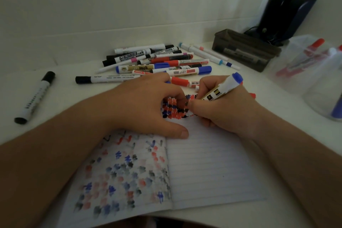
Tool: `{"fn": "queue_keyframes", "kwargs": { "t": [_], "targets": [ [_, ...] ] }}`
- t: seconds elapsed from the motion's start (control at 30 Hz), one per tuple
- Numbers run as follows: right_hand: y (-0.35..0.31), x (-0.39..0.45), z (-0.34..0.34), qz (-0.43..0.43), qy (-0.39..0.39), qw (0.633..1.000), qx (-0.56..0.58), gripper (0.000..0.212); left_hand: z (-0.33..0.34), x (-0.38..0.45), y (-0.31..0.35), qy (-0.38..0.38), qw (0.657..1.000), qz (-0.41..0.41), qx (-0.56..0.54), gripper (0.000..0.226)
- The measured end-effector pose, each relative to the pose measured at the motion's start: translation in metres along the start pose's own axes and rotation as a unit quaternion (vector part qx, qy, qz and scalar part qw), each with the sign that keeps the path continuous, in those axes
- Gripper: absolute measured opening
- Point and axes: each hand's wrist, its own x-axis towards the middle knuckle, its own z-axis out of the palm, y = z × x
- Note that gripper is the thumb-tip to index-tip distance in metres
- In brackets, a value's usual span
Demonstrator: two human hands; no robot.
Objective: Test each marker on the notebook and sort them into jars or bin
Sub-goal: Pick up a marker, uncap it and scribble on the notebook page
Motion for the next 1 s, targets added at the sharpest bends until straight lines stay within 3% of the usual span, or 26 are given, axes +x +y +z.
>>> {"fn": "queue_keyframes", "kwargs": {
  "t": [1.0],
  "targets": [
    [0.0033, -0.0006, 0.0009, -0.003, 0.015, 1.0, 0.026, 0.02, -0.0011, -0.0013, 0.0015, 0.004, 1.0, -0.001, -0.007, 0.085]
  ]
}}
